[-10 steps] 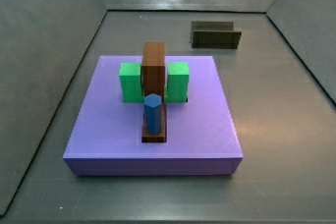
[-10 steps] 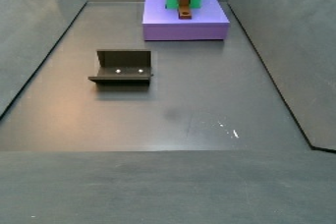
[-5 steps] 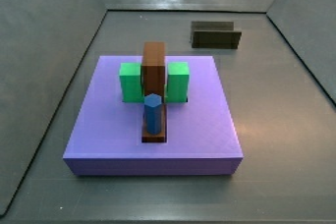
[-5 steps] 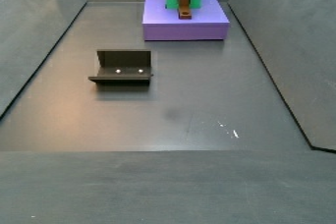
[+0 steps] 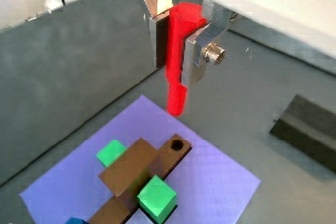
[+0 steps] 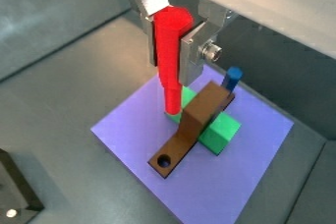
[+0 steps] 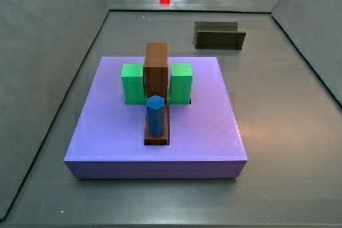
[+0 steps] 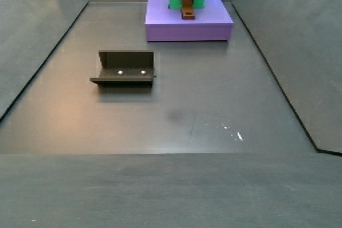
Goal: Pick up the red object. Move up. Move to above the board. Insert the red object.
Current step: Insert the red object.
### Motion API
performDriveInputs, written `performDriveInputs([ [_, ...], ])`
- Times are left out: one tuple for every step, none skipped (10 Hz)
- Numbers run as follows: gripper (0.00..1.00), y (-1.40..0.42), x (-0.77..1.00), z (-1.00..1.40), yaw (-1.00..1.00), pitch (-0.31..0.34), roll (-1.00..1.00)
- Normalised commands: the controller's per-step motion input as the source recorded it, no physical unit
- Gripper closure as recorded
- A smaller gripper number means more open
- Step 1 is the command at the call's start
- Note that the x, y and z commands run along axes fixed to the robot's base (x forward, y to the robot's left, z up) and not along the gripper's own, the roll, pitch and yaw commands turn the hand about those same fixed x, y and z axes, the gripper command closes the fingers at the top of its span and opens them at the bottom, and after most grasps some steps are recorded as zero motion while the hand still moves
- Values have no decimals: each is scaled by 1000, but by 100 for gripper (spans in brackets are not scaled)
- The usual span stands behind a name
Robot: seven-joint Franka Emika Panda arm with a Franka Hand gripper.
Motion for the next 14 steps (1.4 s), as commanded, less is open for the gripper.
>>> performDriveInputs([
  [100, 89, 0, -734, 0, -21, 11],
  [100, 117, 0, -686, 0, -49, 41],
  [100, 157, 0, -649, 0, -86, 47],
  [100, 129, 0, -526, 0, -66, 19],
  [100, 89, 0, -483, 0, -51, 10],
  [100, 86, 0, -440, 0, -43, 0],
  [100, 109, 0, -409, 0, -30, 0],
  [100, 126, 0, -369, 0, -16, 0],
  [100, 134, 0, -369, 0, -6, 0],
  [100, 94, 0, -386, 0, -3, 0],
  [100, 0, 0, -383, 0, -6, 1],
  [100, 0, -26, -357, 0, -6, 37],
  [100, -40, -46, -283, 0, 0, 49],
  [100, 0, -51, -229, 0, 0, 21],
])
